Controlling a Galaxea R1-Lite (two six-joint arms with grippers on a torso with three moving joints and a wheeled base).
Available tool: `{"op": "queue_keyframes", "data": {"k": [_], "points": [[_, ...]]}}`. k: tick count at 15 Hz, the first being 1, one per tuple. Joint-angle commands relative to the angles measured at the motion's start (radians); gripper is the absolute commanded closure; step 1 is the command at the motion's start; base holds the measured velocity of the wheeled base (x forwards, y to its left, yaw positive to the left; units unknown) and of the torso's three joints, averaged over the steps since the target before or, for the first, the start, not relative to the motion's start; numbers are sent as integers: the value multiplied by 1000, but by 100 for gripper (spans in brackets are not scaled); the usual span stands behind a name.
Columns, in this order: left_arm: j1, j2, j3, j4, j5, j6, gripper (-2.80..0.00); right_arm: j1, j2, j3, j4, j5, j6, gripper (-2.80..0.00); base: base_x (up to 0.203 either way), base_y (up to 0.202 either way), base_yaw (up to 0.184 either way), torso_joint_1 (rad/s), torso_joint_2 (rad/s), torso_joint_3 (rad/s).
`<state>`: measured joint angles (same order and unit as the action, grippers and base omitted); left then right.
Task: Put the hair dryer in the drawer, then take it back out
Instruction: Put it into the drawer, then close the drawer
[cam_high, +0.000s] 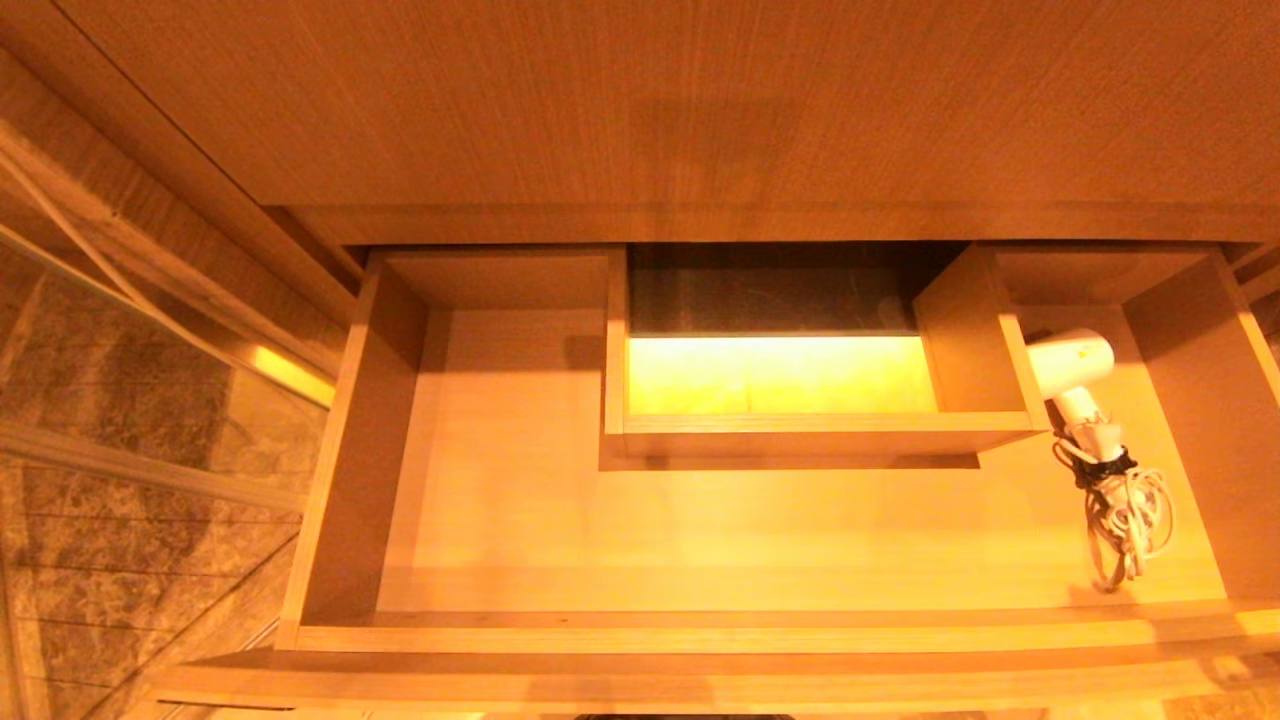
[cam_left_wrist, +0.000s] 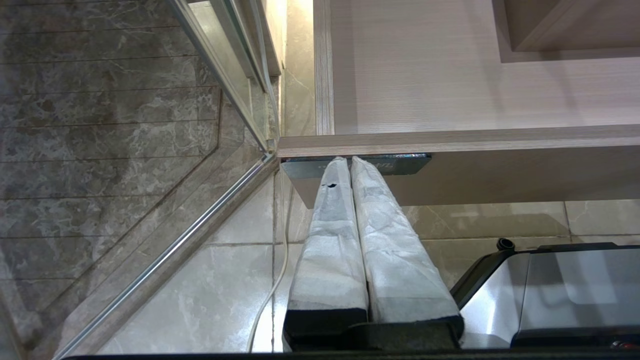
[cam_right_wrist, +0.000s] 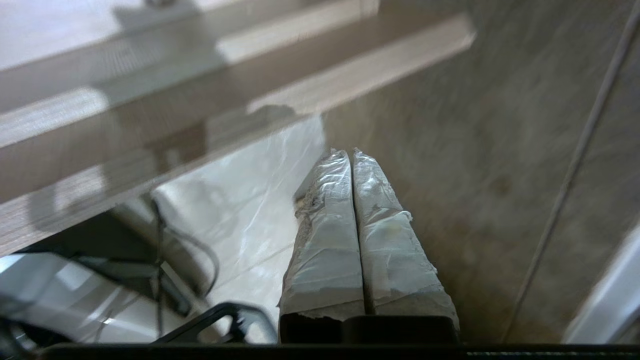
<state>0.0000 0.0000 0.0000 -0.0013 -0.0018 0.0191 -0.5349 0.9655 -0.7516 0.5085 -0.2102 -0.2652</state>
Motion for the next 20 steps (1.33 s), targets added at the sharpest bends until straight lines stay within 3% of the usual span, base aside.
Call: {"op": "queue_keyframes", "data": {"k": [1, 4, 13, 20], "points": [[0, 0, 2, 0, 0, -1, 0, -5, 63, 34, 7, -6, 43, 0, 0, 0, 0, 0, 0, 0], [0, 0, 2, 0, 0, -1, 0, -36, 158, 87, -1, -9, 85, 0, 0, 0, 0, 0, 0, 0], [0, 0, 2, 0, 0, -1, 0, -48, 238, 152, -7, 3, 87, 0, 0, 0, 0, 0, 0, 0], [0, 0, 2, 0, 0, 0, 0, -42, 315, 155, -128, 23, 80, 0, 0, 0, 0, 0, 0, 0]]}}
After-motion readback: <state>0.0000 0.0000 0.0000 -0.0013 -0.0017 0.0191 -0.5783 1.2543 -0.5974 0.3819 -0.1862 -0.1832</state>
